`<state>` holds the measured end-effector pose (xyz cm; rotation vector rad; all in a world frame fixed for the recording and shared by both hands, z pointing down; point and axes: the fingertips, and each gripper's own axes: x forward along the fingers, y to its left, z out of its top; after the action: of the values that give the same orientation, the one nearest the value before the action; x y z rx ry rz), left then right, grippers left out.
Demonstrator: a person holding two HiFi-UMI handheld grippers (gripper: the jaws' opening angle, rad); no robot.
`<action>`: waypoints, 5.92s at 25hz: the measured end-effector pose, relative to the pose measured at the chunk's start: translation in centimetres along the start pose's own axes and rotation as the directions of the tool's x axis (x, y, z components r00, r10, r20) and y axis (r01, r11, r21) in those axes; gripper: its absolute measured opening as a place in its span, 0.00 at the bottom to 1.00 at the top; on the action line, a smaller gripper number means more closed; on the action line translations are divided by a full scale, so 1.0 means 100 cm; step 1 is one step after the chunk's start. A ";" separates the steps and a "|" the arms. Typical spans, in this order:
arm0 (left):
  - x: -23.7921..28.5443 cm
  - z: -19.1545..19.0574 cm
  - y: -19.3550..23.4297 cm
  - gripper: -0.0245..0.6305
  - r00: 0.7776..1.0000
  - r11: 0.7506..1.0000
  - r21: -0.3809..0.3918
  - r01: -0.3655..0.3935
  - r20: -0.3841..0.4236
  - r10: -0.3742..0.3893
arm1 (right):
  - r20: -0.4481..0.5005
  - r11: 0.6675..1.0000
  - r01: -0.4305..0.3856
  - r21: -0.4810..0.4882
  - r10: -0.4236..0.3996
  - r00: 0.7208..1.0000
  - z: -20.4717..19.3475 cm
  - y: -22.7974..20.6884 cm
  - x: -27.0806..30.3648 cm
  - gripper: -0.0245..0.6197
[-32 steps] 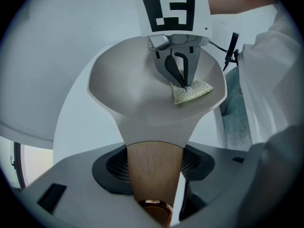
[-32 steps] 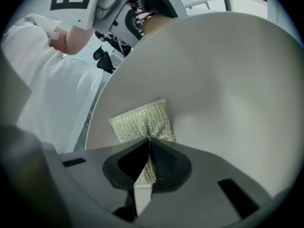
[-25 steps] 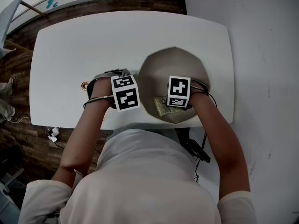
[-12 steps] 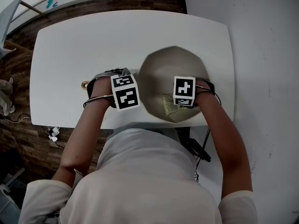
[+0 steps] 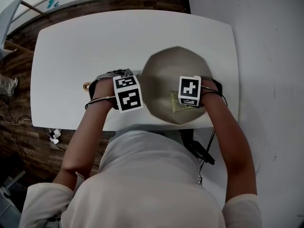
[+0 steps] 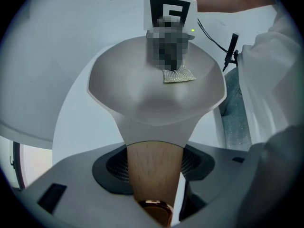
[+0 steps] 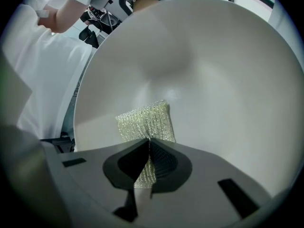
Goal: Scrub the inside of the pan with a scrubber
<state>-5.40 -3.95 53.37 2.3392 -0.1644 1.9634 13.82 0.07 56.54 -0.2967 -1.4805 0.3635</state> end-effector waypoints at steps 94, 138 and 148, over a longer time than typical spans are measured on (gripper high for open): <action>0.002 0.002 0.000 0.45 1.000 0.999 0.027 -0.025 -0.003 0.025 | 0.335 0.986 0.152 0.074 -0.168 0.927 0.064 -0.002 -0.009 0.08; 0.003 0.001 0.000 0.45 0.998 0.999 0.041 -0.033 -0.054 0.036 | 0.335 0.942 0.232 0.243 -0.306 0.891 0.041 -0.055 -0.031 0.08; 0.003 0.001 -0.001 0.45 0.998 0.999 0.036 -0.036 -0.054 0.037 | 0.352 0.946 0.219 0.241 -0.295 0.888 0.050 -0.050 -0.030 0.08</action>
<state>-5.25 -3.90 53.64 2.3166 -0.1718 2.0611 9.00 -5.87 56.25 0.1419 -1.8294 0.3608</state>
